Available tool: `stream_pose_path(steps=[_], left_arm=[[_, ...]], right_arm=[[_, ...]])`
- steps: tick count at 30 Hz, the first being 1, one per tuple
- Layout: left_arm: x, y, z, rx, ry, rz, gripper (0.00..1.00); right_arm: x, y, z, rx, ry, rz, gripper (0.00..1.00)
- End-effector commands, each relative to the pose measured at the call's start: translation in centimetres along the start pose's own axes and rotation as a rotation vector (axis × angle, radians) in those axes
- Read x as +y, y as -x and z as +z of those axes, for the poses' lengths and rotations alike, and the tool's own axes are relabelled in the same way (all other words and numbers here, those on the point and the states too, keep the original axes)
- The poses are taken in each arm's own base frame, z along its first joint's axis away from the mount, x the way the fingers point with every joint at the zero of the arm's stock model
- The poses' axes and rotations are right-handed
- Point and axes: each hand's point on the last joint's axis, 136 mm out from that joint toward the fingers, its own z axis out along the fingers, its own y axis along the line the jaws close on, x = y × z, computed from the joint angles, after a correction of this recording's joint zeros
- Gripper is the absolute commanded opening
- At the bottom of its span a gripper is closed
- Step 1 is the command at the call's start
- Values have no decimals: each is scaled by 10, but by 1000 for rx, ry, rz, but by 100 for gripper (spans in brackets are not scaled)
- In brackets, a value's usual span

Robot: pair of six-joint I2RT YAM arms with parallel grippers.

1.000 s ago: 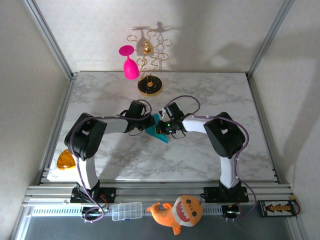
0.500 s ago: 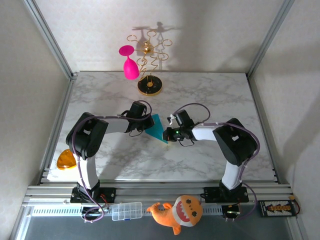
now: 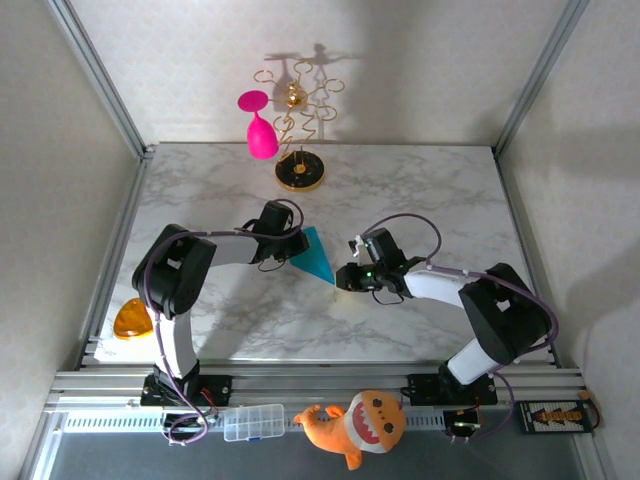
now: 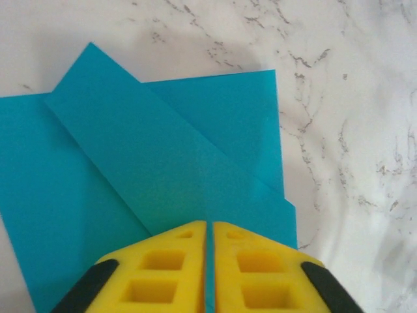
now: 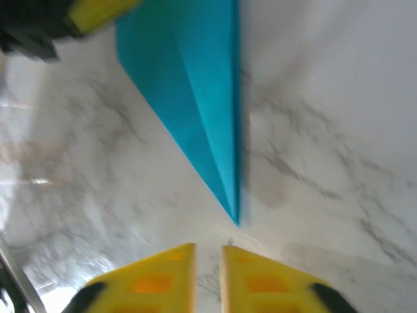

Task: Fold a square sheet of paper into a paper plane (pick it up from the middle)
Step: Fourth fold the wing at the center of the table, then pick up the paper from the center of the table.

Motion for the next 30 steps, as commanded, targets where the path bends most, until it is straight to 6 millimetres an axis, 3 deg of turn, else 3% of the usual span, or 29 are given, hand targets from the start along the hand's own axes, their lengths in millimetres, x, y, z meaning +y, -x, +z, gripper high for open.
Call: stream_pose_path(steps=[1, 6, 11, 15, 22, 30], left_arm=[[-39, 28, -33, -81, -114, -26, 19], [-27, 44, -64, -180, -141, -127, 33], [-7, 42, -80, -208, -167, -210, 48], [2, 32, -81, -191, -170, -229, 55], [9, 24, -75, -171, -177, -241, 59], [10, 22, -76, -177, -187, -250, 63]], right_arm=[[20, 47, -7, -152, 52, -39, 33], [15, 70, 14, -106, 103, 50, 35], [12, 82, 38, -50, 130, 48, 35], [4, 84, 49, -24, 120, 44, 35], [-5, 85, 63, 6, 103, 44, 33], [3, 82, 66, 33, 166, 23, 29]])
